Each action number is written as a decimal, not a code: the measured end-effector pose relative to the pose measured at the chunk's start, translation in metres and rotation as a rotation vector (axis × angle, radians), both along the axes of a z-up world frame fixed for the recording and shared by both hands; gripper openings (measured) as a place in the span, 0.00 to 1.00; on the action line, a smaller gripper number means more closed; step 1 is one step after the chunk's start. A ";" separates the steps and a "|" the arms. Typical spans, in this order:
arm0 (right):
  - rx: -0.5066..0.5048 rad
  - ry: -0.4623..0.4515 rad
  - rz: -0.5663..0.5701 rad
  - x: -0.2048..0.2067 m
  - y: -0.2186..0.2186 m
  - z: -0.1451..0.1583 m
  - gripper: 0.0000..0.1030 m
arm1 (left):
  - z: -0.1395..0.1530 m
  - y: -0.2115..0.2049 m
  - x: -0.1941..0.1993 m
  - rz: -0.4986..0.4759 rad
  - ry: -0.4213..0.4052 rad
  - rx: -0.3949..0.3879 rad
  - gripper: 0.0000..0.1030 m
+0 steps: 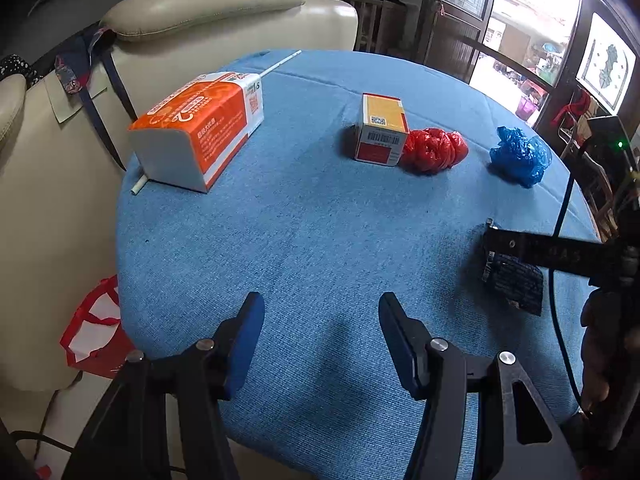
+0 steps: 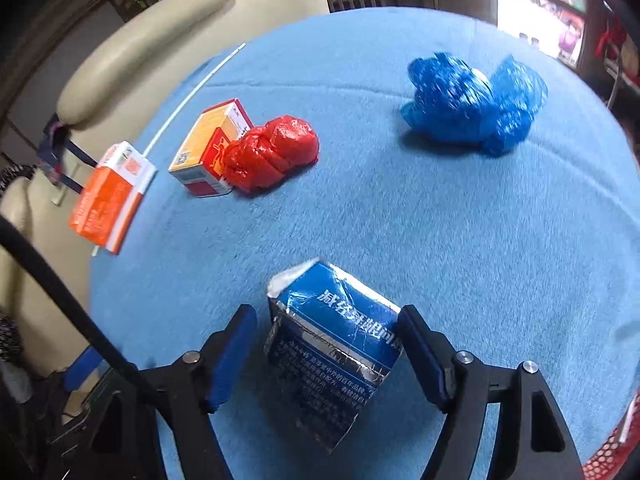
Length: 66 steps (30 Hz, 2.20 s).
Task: Collect trash
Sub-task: 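Grasp the red plastic bag with the left gripper while the right holds the carton, then lift the red bag in the left gripper while the right lifts the carton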
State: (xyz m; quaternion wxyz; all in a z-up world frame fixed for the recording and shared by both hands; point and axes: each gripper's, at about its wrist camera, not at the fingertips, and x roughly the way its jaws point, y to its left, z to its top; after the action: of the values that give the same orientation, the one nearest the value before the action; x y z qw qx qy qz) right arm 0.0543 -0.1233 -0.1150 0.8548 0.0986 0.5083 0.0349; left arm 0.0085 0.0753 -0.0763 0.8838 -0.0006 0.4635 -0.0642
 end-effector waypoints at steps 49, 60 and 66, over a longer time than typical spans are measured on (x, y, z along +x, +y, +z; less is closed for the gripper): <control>0.257 -0.026 -0.088 -0.086 -0.169 0.000 0.54 | 0.008 -0.147 0.135 -0.390 0.058 -0.037 0.43; 0.553 0.140 -0.057 -0.128 -0.190 0.000 0.55 | 0.033 -0.113 0.051 -0.365 0.015 -0.102 0.43; 0.658 0.259 -0.054 -0.119 -0.181 -0.021 0.55 | 0.035 -0.107 0.045 -0.330 0.011 -0.104 0.43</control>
State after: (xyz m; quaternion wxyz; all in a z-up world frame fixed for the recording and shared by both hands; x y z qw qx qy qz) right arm -0.0646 -0.3044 -0.1362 0.7065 0.3857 0.5710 0.1614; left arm 0.0534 -0.0319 -0.0416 0.8575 0.0295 0.4580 -0.2325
